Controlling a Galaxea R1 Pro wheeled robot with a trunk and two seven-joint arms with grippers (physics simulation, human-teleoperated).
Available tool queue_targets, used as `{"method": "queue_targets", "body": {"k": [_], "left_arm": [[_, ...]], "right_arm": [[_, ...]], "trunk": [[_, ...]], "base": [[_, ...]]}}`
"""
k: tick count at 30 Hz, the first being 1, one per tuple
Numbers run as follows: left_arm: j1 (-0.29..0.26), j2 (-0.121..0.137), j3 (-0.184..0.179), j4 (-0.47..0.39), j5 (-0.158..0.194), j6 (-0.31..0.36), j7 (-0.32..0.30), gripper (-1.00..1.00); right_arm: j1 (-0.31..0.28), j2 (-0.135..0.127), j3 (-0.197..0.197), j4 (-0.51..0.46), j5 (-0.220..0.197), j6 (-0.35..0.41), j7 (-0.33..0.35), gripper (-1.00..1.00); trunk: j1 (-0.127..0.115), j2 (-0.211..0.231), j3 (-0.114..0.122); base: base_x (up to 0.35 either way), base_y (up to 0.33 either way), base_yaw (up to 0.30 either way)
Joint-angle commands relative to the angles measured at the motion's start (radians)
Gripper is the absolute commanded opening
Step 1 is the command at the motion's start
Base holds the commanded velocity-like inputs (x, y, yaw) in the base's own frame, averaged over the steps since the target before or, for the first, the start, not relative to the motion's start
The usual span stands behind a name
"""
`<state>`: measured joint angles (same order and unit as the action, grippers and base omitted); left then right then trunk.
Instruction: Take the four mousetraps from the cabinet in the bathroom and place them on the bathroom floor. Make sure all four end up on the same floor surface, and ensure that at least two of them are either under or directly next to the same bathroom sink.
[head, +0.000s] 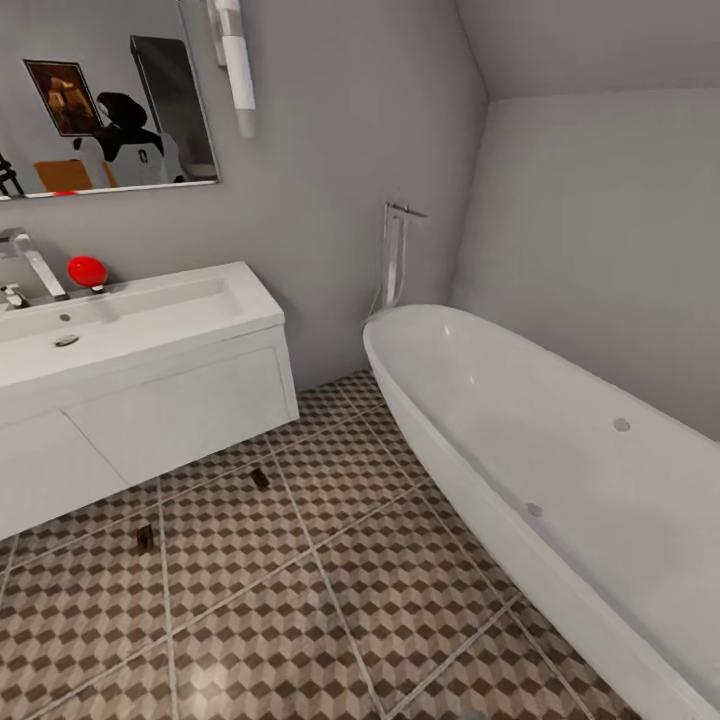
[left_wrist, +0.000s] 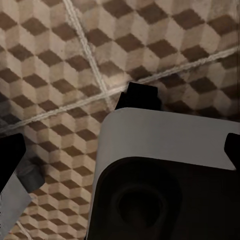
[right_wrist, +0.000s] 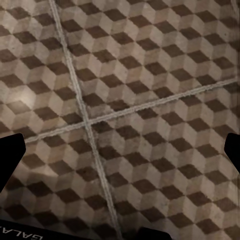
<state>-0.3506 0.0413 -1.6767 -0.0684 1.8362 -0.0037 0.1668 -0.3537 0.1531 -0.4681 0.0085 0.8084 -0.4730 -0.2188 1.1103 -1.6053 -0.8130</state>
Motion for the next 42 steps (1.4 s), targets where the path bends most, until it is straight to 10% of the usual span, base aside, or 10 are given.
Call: {"method": "queue_targets", "body": {"k": [1,42], "left_arm": [[-0.001,0.001,-0.007,-0.004,0.005,-0.001,0.008,1.00],[-0.001,-0.005,-0.008,-0.006,0.003,-0.004,0.010,1.00]], "right_arm": [[-0.001,0.000,-0.006,0.001,0.011,-0.001,-0.007,1.00],[-0.001,0.000,-0.006,0.004,0.014,-0.001,-0.005,1.00]], "trunk": [[0.000,0.000,0.001],[0.000,0.000,0.055]], "base": [[0.000,0.000,-0.200],[0.000,0.000,-0.207]]}}
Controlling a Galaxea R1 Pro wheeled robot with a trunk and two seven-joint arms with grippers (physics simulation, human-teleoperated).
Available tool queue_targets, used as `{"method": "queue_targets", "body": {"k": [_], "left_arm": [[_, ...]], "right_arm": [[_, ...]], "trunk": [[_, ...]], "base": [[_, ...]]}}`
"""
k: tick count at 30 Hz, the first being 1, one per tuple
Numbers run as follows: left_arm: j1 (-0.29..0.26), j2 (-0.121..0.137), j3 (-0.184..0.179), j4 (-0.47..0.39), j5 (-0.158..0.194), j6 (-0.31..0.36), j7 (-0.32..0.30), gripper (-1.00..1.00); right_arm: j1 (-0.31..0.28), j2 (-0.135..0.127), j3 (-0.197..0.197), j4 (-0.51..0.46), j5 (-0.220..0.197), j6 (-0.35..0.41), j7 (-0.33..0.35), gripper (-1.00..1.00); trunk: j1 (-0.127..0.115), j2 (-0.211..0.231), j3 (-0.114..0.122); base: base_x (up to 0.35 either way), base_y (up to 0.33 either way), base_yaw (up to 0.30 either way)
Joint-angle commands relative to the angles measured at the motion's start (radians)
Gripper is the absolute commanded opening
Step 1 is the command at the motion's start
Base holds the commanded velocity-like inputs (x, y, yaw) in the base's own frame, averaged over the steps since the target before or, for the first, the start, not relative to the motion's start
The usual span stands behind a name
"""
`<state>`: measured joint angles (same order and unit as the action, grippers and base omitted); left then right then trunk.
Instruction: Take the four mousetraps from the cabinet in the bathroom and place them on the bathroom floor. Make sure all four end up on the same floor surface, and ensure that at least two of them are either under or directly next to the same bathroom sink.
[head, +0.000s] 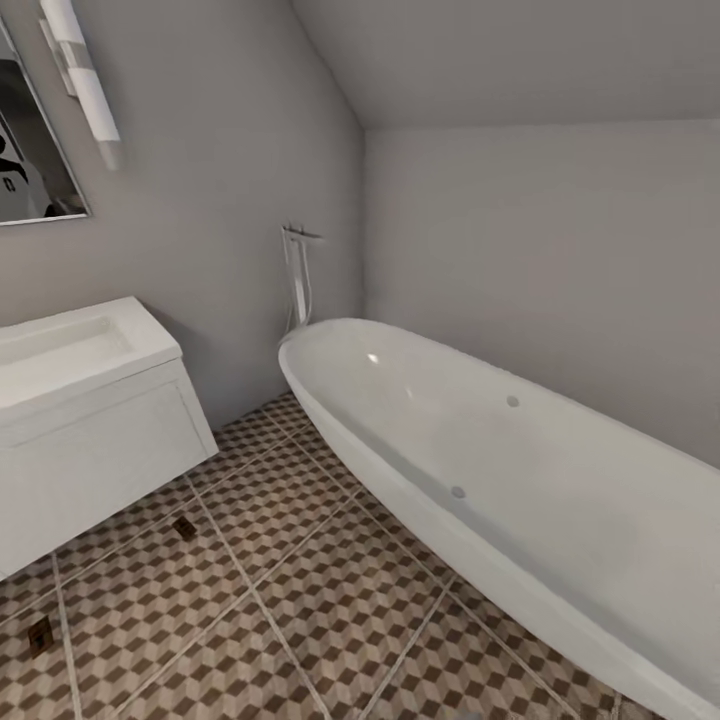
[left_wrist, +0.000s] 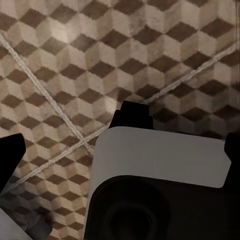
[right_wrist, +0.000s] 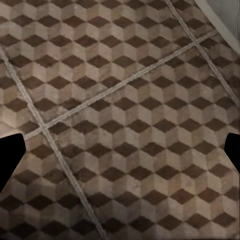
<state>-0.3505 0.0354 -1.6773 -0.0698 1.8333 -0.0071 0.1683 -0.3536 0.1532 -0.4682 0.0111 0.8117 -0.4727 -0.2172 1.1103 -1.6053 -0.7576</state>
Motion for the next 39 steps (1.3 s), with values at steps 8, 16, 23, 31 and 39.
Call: {"method": "queue_targets", "body": {"k": [8,16,23,31,39], "left_arm": [[-0.001,0.000,-0.006,-0.008,0.006,-0.003,0.008,1.00],[-0.001,0.000,-0.007,-0.008,0.004,-0.004,0.007,1.00],[-0.001,0.000,-0.007,-0.008,0.003,-0.004,0.007,1.00],[-0.001,0.000,-0.008,-0.007,0.003,-0.004,0.007,1.00],[-0.001,0.001,-0.008,-0.007,0.002,-0.004,0.007,1.00]], "right_arm": [[-0.001,0.000,-0.005,0.002,0.011,-0.001,-0.007,1.00],[-0.001,0.002,-0.005,0.001,0.011,-0.001,-0.008,1.00],[-0.001,0.001,-0.004,0.002,0.011,-0.001,-0.008,1.00],[-0.001,0.001,-0.005,0.003,0.011,-0.001,-0.008,1.00],[-0.001,0.002,-0.005,0.003,0.011,-0.001,-0.008,1.00]], "trunk": [[0.000,0.000,0.009],[0.000,0.000,0.013],[0.000,0.000,0.015],[0.000,0.000,0.020],[0.000,0.000,0.025]], "base": [[0.000,0.000,-0.214],[0.000,0.000,-0.118],[0.000,0.000,-0.225],[0.000,0.000,-0.276],[0.000,0.000,-0.281]]}}
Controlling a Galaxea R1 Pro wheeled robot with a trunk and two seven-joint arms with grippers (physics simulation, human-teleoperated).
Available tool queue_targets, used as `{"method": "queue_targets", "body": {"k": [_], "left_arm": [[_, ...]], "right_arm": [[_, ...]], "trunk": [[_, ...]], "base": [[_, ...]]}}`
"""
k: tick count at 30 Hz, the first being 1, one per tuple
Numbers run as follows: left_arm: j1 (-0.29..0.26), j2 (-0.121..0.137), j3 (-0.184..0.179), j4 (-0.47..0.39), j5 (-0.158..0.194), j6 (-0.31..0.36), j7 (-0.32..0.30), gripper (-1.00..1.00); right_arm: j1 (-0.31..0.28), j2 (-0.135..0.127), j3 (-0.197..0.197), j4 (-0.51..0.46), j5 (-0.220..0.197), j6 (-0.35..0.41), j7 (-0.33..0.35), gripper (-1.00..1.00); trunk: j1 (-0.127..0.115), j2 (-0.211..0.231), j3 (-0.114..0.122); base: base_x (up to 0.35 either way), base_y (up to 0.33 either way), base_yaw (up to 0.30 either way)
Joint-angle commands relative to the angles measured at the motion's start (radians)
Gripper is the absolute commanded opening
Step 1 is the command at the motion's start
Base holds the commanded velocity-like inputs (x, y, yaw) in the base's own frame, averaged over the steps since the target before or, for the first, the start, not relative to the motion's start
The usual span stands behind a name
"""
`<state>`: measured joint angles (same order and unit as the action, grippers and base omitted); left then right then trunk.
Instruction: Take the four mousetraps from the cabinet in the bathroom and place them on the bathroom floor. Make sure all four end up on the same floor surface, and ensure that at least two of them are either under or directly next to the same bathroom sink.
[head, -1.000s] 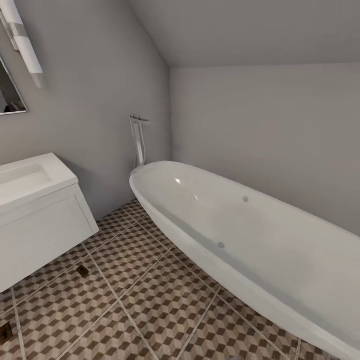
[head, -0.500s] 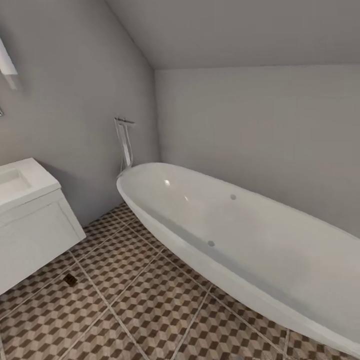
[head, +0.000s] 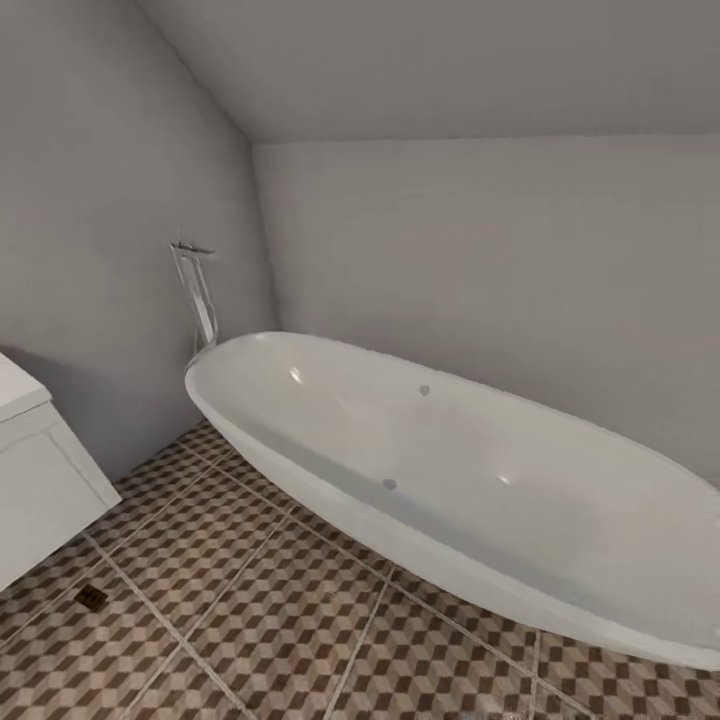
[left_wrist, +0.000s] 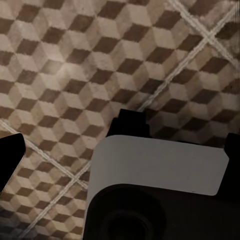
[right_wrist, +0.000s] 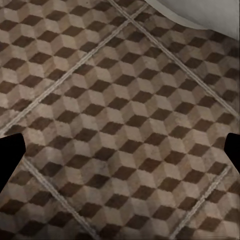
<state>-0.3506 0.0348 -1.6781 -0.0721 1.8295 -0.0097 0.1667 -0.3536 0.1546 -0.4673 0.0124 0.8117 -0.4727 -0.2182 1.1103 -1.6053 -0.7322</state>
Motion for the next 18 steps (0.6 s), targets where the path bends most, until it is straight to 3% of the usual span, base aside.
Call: {"method": "queue_targets", "body": {"k": [1,18], "left_arm": [[-0.001,0.002,-0.008,-0.005,0.006,-0.001,0.008,1.00],[-0.001,0.003,-0.008,-0.004,0.006,-0.001,0.008,1.00]], "right_arm": [[-0.001,0.000,-0.006,0.001,0.011,-0.001,-0.007,1.00],[-0.001,-0.001,-0.006,0.001,0.011,-0.001,-0.007,1.00]], "trunk": [[0.000,0.000,0.000],[0.000,0.000,0.011]], "base": [[0.000,0.000,-0.281],[0.000,0.000,-0.282]]}}
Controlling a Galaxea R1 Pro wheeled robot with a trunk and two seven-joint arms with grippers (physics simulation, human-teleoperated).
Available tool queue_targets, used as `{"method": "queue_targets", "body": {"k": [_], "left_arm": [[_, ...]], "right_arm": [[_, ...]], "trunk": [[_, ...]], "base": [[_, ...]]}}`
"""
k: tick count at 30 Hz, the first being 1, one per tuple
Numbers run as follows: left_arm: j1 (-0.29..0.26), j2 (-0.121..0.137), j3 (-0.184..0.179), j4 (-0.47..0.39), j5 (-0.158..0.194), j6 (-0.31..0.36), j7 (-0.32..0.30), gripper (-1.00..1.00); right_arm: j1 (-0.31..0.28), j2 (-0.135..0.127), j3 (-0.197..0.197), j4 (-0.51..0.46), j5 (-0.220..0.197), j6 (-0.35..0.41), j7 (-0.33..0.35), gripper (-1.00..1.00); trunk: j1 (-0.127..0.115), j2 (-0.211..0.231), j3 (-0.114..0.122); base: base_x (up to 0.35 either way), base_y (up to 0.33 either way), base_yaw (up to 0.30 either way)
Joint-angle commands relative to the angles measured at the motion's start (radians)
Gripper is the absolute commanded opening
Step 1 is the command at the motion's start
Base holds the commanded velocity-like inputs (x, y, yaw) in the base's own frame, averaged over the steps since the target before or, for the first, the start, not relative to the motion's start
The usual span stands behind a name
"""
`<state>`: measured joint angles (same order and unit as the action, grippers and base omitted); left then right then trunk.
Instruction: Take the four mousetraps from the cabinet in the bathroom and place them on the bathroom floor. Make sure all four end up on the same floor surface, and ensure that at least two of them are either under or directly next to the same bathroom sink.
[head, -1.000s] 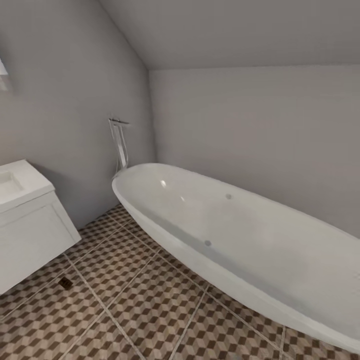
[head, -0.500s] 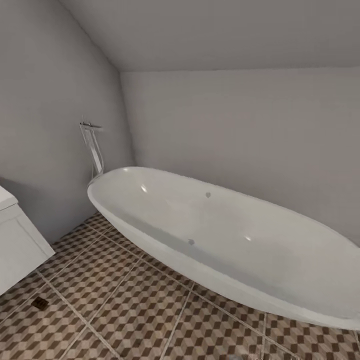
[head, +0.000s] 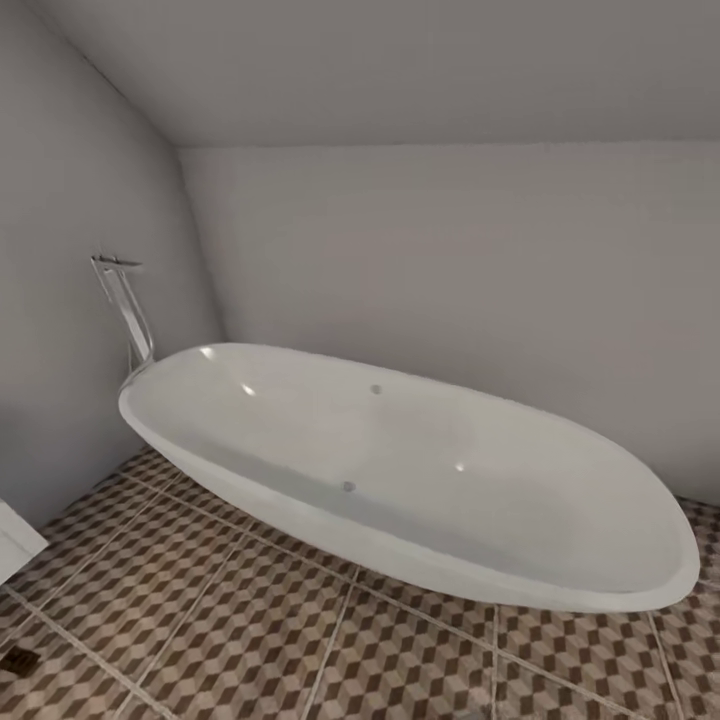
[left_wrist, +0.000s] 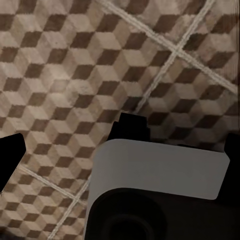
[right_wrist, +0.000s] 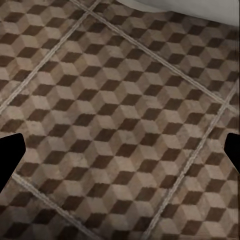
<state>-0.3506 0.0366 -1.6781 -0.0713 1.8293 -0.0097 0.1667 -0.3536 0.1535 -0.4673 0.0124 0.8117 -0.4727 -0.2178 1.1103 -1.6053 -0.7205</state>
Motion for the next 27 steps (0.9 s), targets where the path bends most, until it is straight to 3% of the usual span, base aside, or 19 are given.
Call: {"method": "queue_targets", "body": {"k": [1,27], "left_arm": [[-0.001,0.002,-0.008,-0.005,0.006,-0.001,0.008,1.00],[-0.001,0.002,-0.008,-0.005,0.005,-0.001,0.008,1.00]], "right_arm": [[-0.001,0.000,-0.006,0.001,0.011,-0.001,-0.007,1.00],[-0.001,0.000,-0.006,0.001,0.011,-0.001,-0.006,1.00]], "trunk": [[0.000,0.000,0.000],[0.000,0.000,0.018]], "base": [[0.000,0.000,-0.282],[0.000,0.000,-0.282]]}}
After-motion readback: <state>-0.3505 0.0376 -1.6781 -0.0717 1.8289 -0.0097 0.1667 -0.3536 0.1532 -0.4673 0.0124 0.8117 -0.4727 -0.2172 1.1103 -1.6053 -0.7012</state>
